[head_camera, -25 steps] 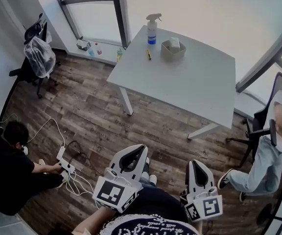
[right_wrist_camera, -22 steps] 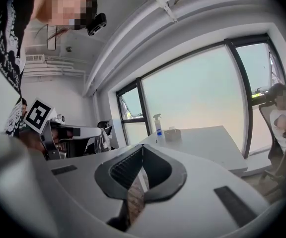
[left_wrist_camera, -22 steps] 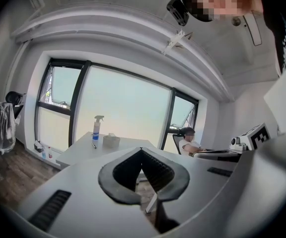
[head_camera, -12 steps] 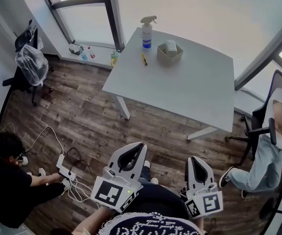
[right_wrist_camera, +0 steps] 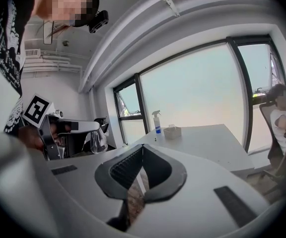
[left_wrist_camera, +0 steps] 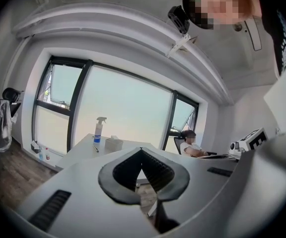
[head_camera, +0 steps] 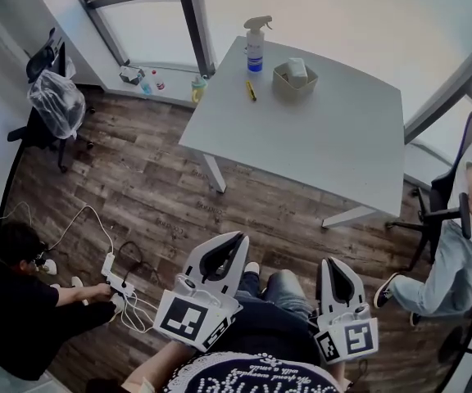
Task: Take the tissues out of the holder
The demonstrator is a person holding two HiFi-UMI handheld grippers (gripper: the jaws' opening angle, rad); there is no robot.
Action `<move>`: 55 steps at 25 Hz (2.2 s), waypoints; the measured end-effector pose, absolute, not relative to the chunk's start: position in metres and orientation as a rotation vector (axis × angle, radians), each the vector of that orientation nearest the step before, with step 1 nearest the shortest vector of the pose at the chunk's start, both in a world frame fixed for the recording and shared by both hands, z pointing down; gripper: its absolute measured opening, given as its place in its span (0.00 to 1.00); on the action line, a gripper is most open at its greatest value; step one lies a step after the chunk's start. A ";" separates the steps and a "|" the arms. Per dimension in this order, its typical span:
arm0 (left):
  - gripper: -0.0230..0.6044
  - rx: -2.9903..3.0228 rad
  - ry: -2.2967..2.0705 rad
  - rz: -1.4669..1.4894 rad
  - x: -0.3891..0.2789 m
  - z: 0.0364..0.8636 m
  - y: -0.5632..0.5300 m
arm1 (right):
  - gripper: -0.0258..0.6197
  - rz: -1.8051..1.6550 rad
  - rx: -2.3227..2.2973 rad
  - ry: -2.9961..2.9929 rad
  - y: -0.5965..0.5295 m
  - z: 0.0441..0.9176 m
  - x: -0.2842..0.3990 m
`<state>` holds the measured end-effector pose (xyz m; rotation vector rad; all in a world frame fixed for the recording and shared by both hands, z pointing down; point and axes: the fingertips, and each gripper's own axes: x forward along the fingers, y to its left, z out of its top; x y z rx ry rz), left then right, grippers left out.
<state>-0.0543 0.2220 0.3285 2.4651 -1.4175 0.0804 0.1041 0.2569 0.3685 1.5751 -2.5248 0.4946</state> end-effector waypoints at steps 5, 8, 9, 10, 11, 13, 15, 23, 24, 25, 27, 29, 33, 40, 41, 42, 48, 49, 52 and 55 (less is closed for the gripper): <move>0.04 2.467 -1.384 0.077 -0.048 0.330 0.220 | 0.06 0.489 1.607 -2.500 0.255 0.368 0.110; 0.04 2.465 -1.368 0.081 -0.046 0.331 0.217 | 0.05 0.493 1.612 -2.498 0.252 0.367 0.111; 0.04 2.462 -1.365 0.080 -0.046 0.331 0.216 | 0.06 0.494 1.609 -2.500 0.251 0.367 0.111; 0.04 2.459 -1.366 0.079 -0.045 0.331 0.215 | 0.05 0.493 1.606 -2.503 0.250 0.367 0.111; 0.04 2.457 -1.371 0.080 -0.046 0.331 0.213 | 0.05 0.493 1.603 -2.507 0.248 0.367 0.111; 0.04 2.449 -1.395 0.091 -0.051 0.334 0.209 | 0.06 0.495 1.595 -2.516 0.244 0.369 0.110; 0.04 2.426 -1.436 0.101 -0.060 0.336 0.200 | 0.06 0.501 1.584 -2.520 0.238 0.371 0.110; 0.04 2.352 -1.593 0.115 -0.082 0.331 0.152 | 0.06 0.506 1.539 -2.537 0.193 0.372 0.122; 0.04 2.346 -1.609 0.112 -0.083 0.330 0.147 | 0.05 0.501 1.530 -2.543 0.186 0.371 0.123; 0.04 2.340 -1.624 0.109 -0.084 0.329 0.142 | 0.05 0.495 1.519 -2.548 0.179 0.370 0.123; 0.04 2.326 -1.651 0.106 -0.086 0.326 0.134 | 0.06 0.488 1.494 -2.560 0.166 0.368 0.124; 0.04 2.308 -1.675 0.105 -0.088 0.325 0.128 | 0.06 0.486 1.469 -2.573 0.156 0.367 0.123; 0.04 2.277 -1.708 0.107 -0.088 0.327 0.119 | 0.06 0.495 1.420 -2.591 0.139 0.371 0.122; 0.04 2.301 -1.712 0.127 -0.067 0.333 0.100 | 0.05 0.476 1.392 -2.615 0.118 0.374 0.122; 0.04 2.331 -1.688 0.139 -0.057 0.334 0.096 | 0.05 0.468 1.399 -2.619 0.116 0.373 0.123; 0.04 2.370 -1.659 0.153 -0.045 0.336 0.091 | 0.05 0.459 1.403 -2.627 0.113 0.371 0.124; 0.04 2.500 -1.516 0.154 0.012 0.331 0.073 | 0.05 0.422 1.405 -2.658 0.101 0.361 0.134; 0.04 2.499 -1.508 0.145 0.017 0.330 0.071 | 0.05 0.419 1.409 -2.658 0.099 0.361 0.137; 0.04 2.510 -1.521 0.145 0.020 0.328 0.065 | 0.06 0.410 1.423 -2.660 0.095 0.360 0.146; 0.04 2.506 -1.542 0.145 0.022 0.327 0.060 | 0.06 0.403 1.428 -2.663 0.090 0.358 0.155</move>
